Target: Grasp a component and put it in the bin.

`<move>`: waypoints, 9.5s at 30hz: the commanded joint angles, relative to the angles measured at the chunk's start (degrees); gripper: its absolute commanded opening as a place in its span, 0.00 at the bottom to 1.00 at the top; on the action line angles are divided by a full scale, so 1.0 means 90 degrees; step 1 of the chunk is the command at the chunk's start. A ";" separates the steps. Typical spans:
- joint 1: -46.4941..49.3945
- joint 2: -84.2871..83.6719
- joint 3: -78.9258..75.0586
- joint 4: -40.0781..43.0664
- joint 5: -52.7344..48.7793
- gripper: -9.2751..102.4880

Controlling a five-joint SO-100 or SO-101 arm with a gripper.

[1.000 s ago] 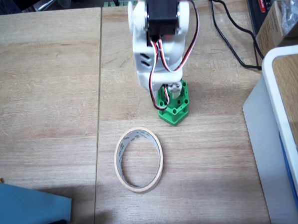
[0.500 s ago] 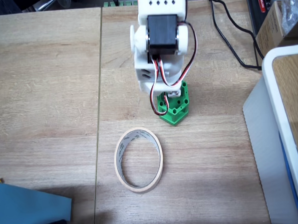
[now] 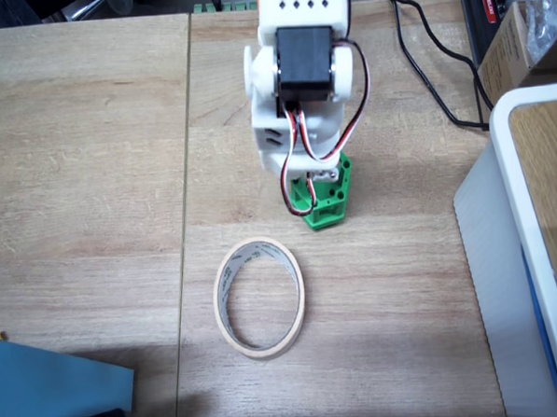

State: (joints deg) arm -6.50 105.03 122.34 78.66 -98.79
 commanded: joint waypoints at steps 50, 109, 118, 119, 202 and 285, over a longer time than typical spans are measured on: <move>0.1689 0.1133 -0.3633 0.0049 0.0049 0.08; 0.0996 -0.1826 -0.5322 0.0049 0.1182 0.08; 0.0996 -0.1836 -0.5322 0.0059 0.1182 0.08; 0.0996 -0.1846 -0.5312 0.0078 0.1182 0.08; 0.4287 0.8477 0.3691 0.0049 0.1055 0.08; 0.4209 0.9805 0.6865 0.0166 0.1172 0.08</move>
State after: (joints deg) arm 31.82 193.71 182.99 79.01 -88.86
